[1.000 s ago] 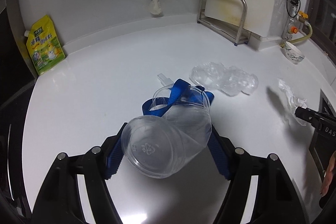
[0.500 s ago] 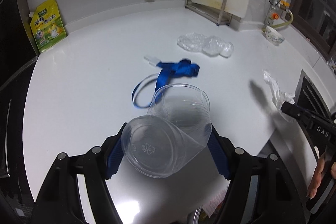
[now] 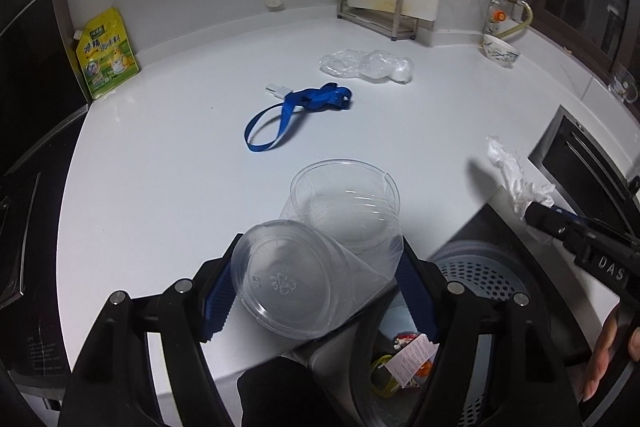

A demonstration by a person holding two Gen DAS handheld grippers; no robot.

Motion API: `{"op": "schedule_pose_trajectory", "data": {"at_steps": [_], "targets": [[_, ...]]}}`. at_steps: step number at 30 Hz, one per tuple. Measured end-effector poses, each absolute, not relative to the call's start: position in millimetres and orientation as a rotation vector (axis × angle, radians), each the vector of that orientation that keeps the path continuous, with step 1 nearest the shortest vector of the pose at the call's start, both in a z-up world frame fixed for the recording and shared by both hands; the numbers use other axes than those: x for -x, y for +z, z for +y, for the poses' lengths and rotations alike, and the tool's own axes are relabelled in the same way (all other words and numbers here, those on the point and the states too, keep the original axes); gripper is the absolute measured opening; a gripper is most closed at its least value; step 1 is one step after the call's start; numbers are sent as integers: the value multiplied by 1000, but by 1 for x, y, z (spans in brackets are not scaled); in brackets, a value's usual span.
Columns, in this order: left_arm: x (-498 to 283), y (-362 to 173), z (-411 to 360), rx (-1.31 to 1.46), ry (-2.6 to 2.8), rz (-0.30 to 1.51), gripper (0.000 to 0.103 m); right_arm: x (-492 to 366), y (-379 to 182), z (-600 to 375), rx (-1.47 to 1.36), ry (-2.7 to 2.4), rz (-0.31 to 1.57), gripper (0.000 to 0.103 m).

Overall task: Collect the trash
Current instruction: 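Carry bottle and tissue over the bin and open both tools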

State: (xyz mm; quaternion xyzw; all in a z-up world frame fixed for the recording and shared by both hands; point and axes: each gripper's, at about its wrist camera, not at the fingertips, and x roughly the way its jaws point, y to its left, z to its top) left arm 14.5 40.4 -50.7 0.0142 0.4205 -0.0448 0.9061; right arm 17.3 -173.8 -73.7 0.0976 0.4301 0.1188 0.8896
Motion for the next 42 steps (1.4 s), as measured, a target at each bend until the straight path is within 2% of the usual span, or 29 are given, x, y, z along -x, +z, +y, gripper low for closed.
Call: {"op": "schedule_pose_trajectory", "data": {"at_steps": [19,37,38,40,41,42], "targets": [[62,-72,-11,-120,-183,810,70,103,-108,-184,-193,118,861,20],[78,-108,-33,-179,-187,857,73,125,-144,-197,-253,86,915,21],[78,-108,-32,-173,-187,859,73,125,-143,-197,-255,89,911,23],[76,-107,-29,-156,-176,863,84,125,-141,-200,-258,87,900,33],[76,-107,-27,-145,-170,862,85,126,-139,-203,-266,77,888,46],[76,-107,-27,-140,-166,862,85,127,-138,-204,-274,71,879,50]]}}
